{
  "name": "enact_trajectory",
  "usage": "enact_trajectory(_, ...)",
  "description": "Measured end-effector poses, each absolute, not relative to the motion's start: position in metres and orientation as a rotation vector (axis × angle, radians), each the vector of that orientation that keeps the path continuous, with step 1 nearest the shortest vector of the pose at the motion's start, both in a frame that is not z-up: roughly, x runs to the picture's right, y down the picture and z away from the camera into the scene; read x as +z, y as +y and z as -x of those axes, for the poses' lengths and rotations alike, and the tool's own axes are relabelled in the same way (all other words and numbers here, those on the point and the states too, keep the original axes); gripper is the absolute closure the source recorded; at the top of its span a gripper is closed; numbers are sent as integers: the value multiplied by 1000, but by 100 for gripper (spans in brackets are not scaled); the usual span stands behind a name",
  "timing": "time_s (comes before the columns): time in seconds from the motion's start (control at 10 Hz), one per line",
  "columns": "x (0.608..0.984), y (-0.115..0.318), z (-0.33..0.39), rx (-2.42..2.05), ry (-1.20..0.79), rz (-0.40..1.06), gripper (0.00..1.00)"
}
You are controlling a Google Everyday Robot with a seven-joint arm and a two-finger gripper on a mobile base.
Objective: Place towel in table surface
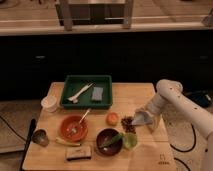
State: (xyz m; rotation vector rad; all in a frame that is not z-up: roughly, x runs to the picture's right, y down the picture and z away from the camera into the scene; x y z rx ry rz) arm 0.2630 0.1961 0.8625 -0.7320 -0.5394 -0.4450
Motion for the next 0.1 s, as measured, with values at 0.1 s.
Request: enact_trajectory(0.1, 862, 196, -263, -445, -539, 732, 20)
